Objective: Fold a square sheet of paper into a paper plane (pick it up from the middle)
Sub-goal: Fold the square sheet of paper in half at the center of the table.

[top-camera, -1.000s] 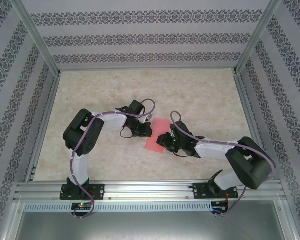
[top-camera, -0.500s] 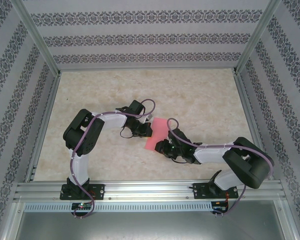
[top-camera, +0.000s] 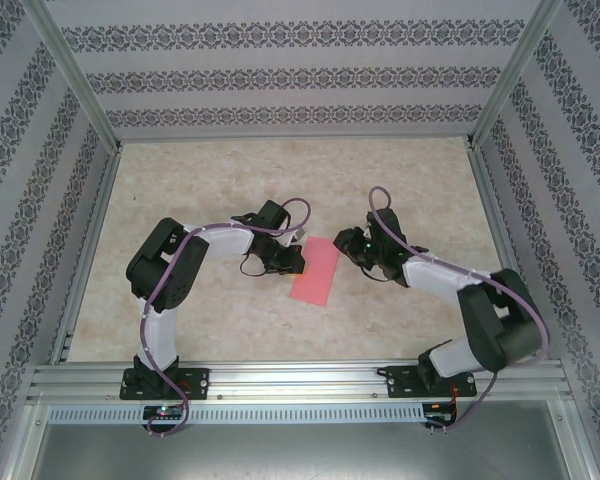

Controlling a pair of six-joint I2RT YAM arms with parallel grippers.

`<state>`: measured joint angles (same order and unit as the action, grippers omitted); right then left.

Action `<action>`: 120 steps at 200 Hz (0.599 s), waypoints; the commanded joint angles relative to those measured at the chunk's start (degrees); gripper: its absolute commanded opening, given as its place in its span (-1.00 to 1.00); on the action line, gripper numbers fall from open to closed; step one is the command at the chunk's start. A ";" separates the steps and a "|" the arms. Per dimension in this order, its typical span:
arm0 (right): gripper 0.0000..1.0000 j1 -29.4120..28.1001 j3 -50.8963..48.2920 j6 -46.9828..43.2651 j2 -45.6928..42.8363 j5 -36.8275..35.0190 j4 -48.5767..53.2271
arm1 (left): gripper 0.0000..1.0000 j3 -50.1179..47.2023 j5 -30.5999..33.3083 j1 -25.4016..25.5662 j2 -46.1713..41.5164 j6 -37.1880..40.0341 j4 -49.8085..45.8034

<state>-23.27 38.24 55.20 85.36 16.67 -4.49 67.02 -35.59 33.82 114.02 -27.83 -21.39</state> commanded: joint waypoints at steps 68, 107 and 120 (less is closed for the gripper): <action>-0.42 3.41 10.32 -4.15 20.89 5.90 -1.99 | -1.00 -1.63 4.31 0.84 1.94 1.55 -5.77; -0.36 3.32 11.20 -5.89 17.68 8.79 0.02 | -0.96 -2.39 2.72 0.86 -0.53 0.73 -4.86; -0.34 2.91 11.94 -7.18 14.44 7.28 3.69 | -0.92 -2.60 2.20 0.81 -2.40 0.05 -4.29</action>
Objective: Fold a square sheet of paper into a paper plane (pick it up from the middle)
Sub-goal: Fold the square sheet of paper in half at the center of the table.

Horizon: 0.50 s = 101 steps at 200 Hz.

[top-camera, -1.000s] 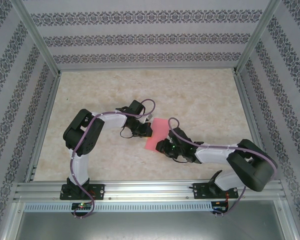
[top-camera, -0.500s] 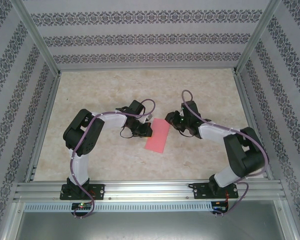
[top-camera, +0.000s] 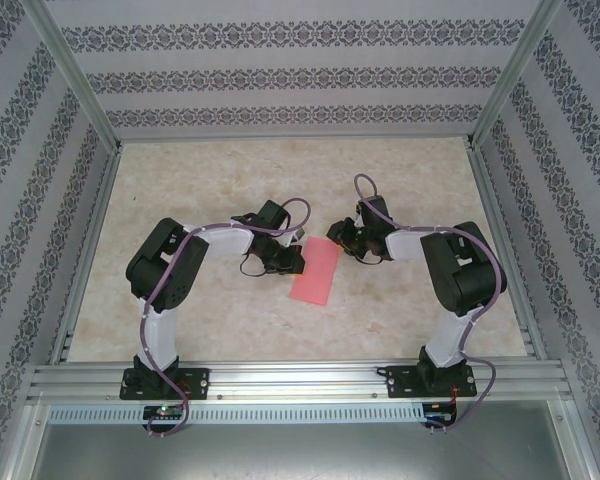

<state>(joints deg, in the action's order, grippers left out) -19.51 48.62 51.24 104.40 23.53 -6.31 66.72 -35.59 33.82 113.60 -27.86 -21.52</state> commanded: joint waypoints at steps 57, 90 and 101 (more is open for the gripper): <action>-0.18 -5.42 -0.68 -2.74 -15.21 -12.39 20.04 | -0.50 -4.02 5.83 0.73 -11.68 -3.31 -1.86; -0.14 -10.11 -1.06 -0.27 -15.30 -18.22 23.35 | -0.40 -6.99 11.22 -0.17 -15.66 -4.88 -1.71; -0.13 -10.67 -1.18 0.89 -14.86 -19.24 23.53 | -0.37 -8.32 12.43 -0.86 -16.99 -5.44 -1.27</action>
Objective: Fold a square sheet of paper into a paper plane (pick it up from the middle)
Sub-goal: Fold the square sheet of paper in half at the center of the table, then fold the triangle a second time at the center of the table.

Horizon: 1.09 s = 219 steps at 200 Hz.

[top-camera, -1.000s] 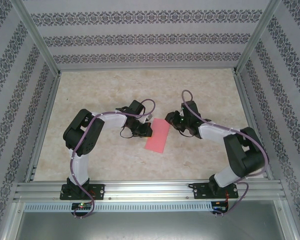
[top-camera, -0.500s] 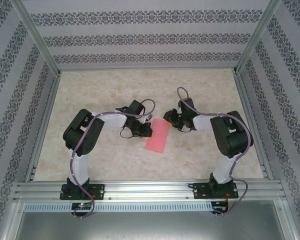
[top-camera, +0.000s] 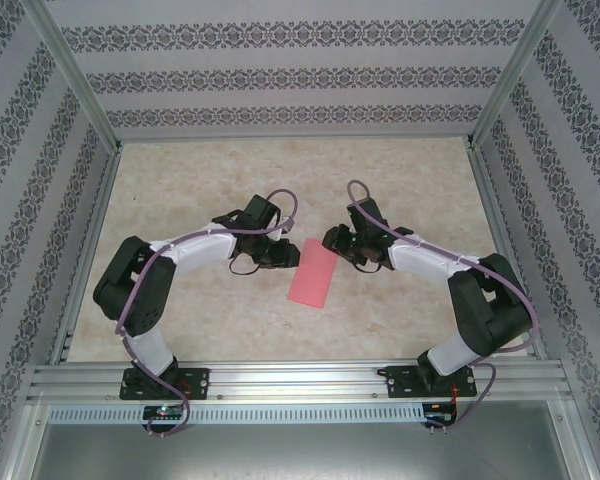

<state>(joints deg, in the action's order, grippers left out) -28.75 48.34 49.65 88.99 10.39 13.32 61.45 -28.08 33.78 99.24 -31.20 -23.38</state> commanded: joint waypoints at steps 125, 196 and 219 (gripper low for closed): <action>-0.14 -6.67 7.41 1.49 10.48 -5.82 4.84 | -0.22 -9.49 -2.31 -7.76 -3.49 -4.04 5.08; -0.19 -7.47 14.90 -3.15 14.29 -7.26 11.35 | -0.20 -9.69 -2.81 -7.73 -2.80 -4.00 5.18; -0.11 -6.02 12.80 -4.09 13.20 -3.24 8.59 | -0.19 -9.73 -3.58 -7.72 -2.36 -4.32 5.71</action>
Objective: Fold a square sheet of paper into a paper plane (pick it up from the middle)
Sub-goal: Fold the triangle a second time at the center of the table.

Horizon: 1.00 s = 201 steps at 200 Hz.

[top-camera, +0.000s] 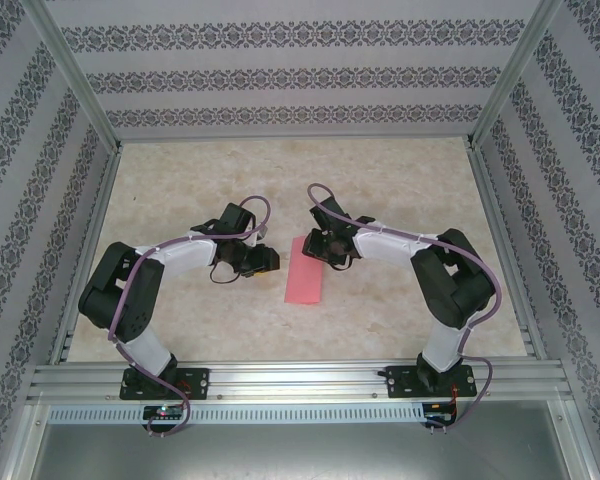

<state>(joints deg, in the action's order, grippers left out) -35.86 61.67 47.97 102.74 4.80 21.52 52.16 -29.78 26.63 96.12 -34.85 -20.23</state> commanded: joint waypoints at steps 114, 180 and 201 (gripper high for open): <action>0.13 1.52 -15.21 5.50 -12.22 5.55 -11.97 | -0.05 2.83 -7.88 -0.02 5.15 -0.14 3.28; 0.08 1.12 -15.90 6.44 -10.21 7.29 -14.53 | -0.03 5.40 -9.20 1.12 8.02 0.16 2.56; 0.08 1.15 -15.68 6.34 -9.91 6.56 -13.45 | -0.03 6.32 -9.81 1.62 8.84 0.14 2.56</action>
<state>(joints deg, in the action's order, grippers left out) -34.13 46.33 53.52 91.77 11.27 9.06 56.62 -37.60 27.24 103.74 -34.98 -18.61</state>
